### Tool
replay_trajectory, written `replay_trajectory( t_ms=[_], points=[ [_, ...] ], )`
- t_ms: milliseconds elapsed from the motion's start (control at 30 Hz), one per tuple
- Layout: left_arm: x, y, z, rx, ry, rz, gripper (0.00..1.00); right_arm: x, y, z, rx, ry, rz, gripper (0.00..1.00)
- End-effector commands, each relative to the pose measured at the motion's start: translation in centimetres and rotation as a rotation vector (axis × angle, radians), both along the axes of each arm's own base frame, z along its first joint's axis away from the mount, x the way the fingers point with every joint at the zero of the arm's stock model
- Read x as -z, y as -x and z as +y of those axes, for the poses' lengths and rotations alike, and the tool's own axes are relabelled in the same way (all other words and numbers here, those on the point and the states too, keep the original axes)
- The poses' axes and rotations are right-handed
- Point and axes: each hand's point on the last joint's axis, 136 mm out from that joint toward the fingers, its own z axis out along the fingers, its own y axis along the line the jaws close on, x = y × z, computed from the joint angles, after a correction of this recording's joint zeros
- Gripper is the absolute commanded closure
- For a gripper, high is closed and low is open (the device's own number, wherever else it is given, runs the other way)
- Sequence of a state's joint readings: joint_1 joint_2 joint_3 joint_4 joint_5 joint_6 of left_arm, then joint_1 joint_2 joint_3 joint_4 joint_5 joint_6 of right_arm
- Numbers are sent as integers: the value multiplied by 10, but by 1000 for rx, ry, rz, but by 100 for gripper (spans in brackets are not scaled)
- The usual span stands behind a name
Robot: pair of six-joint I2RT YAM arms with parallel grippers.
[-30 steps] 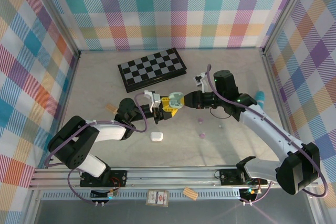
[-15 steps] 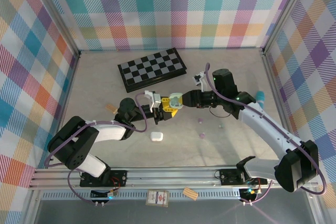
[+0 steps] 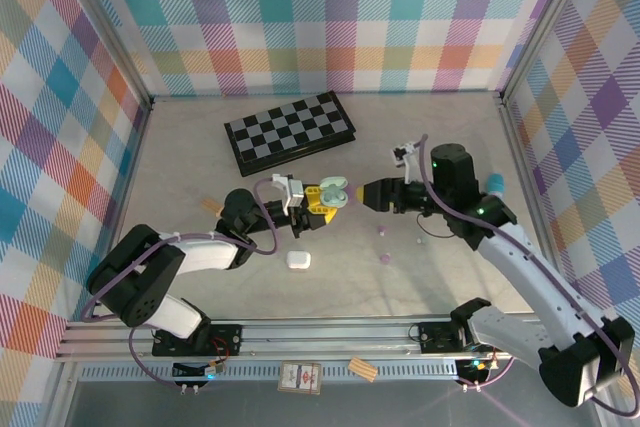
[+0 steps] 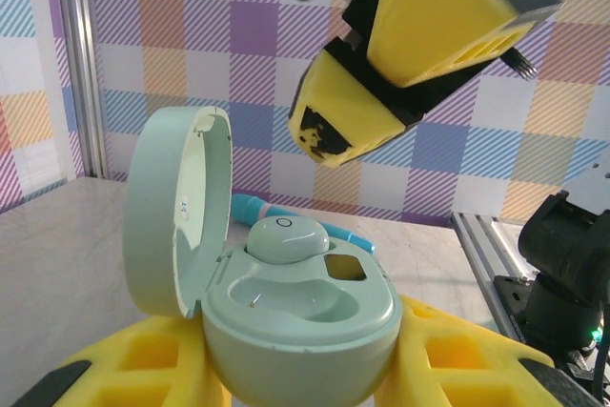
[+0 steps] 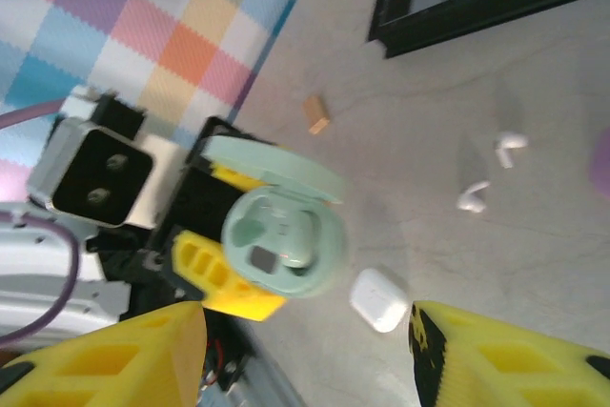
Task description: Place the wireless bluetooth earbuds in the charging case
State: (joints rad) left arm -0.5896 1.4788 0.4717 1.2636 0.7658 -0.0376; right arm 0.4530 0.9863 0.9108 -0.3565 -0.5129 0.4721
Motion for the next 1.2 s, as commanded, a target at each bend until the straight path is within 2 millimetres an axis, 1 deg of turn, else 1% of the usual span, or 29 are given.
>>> replay_trajectory(
  t_ms=[0, 33, 133, 200, 300, 400, 500, 633, 733, 900, 1067, 1167],
  points=[
    [-20, 4, 10, -15, 46, -79, 68, 25, -14, -27, 165, 61, 38, 41],
    [-20, 4, 11, -17, 47, -78, 68, 31, -17, -36, 220, 69, 58, 41],
    [-21, 4, 15, -25, 47, -77, 68, 58, -23, -69, 397, 110, 168, 41],
    [-21, 5, 16, -26, 47, -79, 68, 78, -21, -89, 498, 142, 239, 41],
    [-20, 6, 17, -23, 45, -80, 68, 110, -16, -113, 594, 210, 330, 41],
    [-19, 8, 16, -17, 41, -79, 68, 139, -11, -129, 660, 227, 412, 41],
    [-20, 8, 16, -16, 36, -82, 68, 165, -9, -141, 707, 240, 474, 41],
    [-21, 10, 17, -14, 31, -84, 68, 189, -11, -147, 721, 224, 525, 41],
    [-21, 10, 17, -14, 24, -85, 68, 200, -17, -150, 730, 200, 539, 41],
    [-20, 9, 15, -9, 22, -82, 68, 211, -26, -153, 726, 208, 539, 44],
    [-23, 9, 14, -7, 26, -85, 68, 225, -29, -157, 737, 222, 569, 46],
    [-22, 9, 14, -7, 25, -82, 68, 229, -31, -162, 755, 237, 572, 46]
  ],
)
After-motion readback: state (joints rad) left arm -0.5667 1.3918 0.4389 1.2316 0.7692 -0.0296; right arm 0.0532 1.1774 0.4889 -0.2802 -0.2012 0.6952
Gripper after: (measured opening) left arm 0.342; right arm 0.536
